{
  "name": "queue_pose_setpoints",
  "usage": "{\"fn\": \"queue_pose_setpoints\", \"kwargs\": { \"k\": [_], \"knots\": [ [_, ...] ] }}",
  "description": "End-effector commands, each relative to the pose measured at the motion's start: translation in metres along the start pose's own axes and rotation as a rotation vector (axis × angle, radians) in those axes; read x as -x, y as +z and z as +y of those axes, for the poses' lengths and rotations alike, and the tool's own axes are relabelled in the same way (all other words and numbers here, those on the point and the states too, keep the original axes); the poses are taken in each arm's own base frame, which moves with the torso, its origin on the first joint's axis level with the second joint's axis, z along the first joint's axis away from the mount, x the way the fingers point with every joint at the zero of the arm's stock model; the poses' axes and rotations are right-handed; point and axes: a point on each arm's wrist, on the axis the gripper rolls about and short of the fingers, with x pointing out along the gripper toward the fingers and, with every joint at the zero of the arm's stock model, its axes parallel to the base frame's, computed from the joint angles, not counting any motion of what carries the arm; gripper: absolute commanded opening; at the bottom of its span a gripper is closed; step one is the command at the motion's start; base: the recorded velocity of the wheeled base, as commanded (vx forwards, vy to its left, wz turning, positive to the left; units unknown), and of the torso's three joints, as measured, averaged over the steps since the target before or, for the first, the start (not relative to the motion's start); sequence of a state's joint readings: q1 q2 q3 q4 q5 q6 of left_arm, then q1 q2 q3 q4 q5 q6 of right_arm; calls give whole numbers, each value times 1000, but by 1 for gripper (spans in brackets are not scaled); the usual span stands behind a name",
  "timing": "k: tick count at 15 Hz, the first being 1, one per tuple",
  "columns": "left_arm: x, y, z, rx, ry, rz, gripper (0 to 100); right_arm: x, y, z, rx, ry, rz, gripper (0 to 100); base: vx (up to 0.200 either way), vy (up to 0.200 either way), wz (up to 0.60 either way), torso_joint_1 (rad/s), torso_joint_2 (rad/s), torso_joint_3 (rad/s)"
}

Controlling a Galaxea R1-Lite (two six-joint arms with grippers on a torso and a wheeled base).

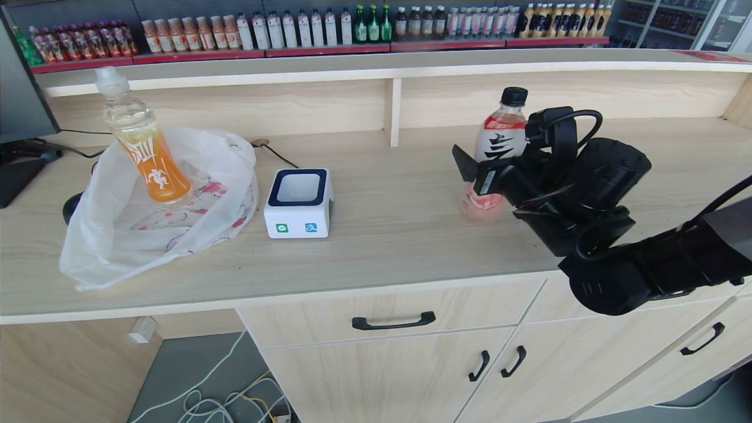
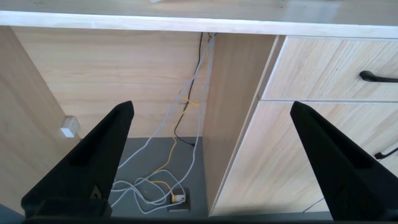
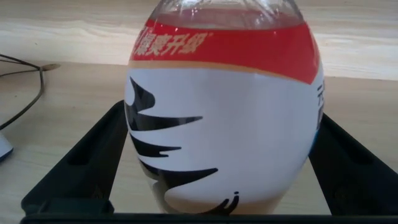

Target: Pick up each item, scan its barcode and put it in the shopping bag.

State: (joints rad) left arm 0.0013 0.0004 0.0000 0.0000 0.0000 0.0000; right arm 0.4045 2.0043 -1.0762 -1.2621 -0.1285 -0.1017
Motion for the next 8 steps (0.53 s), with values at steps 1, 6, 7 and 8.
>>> {"fn": "queue_pose_setpoints", "kwargs": {
  "k": [1, 6, 7, 8],
  "knots": [
    [0, 0, 0, 0, 0, 0, 100, 0, -2, 0, 0, 1, 4, 100, 0, 0, 0, 0, 0, 0],
    [0, 0, 0, 0, 0, 0, 100, 0, -4, 1, 1, 1, 10, 100, 0, 0, 0, 0, 0, 0],
    [0, 0, 0, 0, 0, 0, 100, 0, -4, 1, 2, 1, 10, 100, 0, 0, 0, 0, 0, 0],
    [0, 0, 0, 0, 0, 0, 100, 0, -5, 1, 2, 1, 12, 100, 0, 0, 0, 0, 0, 0]
  ]
}}
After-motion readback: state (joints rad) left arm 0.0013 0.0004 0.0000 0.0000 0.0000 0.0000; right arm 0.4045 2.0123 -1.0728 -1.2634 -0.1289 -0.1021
